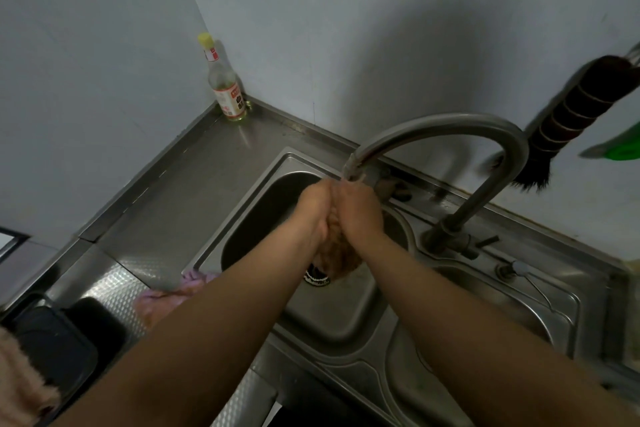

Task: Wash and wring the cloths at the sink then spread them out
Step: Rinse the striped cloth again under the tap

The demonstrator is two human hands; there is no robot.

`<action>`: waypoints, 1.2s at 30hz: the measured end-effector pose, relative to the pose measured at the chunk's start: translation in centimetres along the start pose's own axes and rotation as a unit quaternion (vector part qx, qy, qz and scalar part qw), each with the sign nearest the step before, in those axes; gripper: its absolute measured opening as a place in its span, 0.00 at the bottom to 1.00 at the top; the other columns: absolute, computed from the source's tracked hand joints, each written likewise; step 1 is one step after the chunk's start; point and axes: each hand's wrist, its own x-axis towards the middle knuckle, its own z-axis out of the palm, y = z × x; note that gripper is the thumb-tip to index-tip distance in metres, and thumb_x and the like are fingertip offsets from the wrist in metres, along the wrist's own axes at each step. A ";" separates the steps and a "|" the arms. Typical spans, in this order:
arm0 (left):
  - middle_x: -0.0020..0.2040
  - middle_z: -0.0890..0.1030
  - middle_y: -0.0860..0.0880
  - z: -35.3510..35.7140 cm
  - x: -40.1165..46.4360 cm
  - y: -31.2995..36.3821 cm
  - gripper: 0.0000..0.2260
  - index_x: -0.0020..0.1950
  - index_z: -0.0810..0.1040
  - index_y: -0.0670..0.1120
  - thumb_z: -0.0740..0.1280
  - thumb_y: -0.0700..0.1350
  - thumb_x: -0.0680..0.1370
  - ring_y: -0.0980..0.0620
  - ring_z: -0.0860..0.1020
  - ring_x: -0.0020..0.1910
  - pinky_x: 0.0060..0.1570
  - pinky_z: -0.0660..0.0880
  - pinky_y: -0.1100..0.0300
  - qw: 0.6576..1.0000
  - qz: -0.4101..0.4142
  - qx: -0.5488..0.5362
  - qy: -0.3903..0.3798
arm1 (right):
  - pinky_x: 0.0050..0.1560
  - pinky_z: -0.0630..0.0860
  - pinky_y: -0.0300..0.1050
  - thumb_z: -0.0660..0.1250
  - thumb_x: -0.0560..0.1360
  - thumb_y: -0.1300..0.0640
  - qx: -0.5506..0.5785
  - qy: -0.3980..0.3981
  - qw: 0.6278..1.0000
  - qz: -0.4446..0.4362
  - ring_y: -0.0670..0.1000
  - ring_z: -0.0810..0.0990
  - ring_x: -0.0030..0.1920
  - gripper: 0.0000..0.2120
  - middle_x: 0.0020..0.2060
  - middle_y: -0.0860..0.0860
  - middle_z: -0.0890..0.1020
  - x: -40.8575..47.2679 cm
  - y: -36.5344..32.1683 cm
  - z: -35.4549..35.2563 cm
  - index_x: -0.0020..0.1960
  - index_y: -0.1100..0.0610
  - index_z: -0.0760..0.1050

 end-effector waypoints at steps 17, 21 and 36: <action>0.45 0.84 0.43 -4.8 0.4 1.9 0.10 0.38 0.81 0.45 0.65 0.41 0.78 0.49 0.84 0.43 0.45 0.81 0.55 0.986 0.054 0.031 -0.157 | 0.50 0.78 0.51 0.64 0.77 0.55 0.472 -0.171 0.846 0.182 0.59 0.79 0.49 0.19 0.51 0.61 0.80 1.7 2.4 -3.4 0.63 0.65 0.74; 0.36 0.81 0.45 -3.2 0.8 1.8 0.12 0.43 0.76 0.43 0.58 0.43 0.83 0.53 0.81 0.30 0.33 0.78 0.59 0.992 0.079 0.066 -0.071 | 0.45 0.80 0.46 0.63 0.78 0.61 0.477 -0.094 0.870 0.087 0.58 0.81 0.45 0.09 0.45 0.61 0.82 0.9 1.7 -2.7 0.54 0.64 0.77; 0.37 0.79 0.47 0.8 -0.8 -0.8 0.12 0.48 0.81 0.45 0.62 0.51 0.79 0.50 0.80 0.33 0.32 0.76 0.58 0.999 0.029 -0.045 -0.005 | 0.48 0.73 0.48 0.51 0.82 0.51 -0.041 0.036 0.998 -0.029 0.56 0.80 0.47 0.20 0.45 0.58 0.81 -0.2 0.5 -0.3 0.48 0.61 0.78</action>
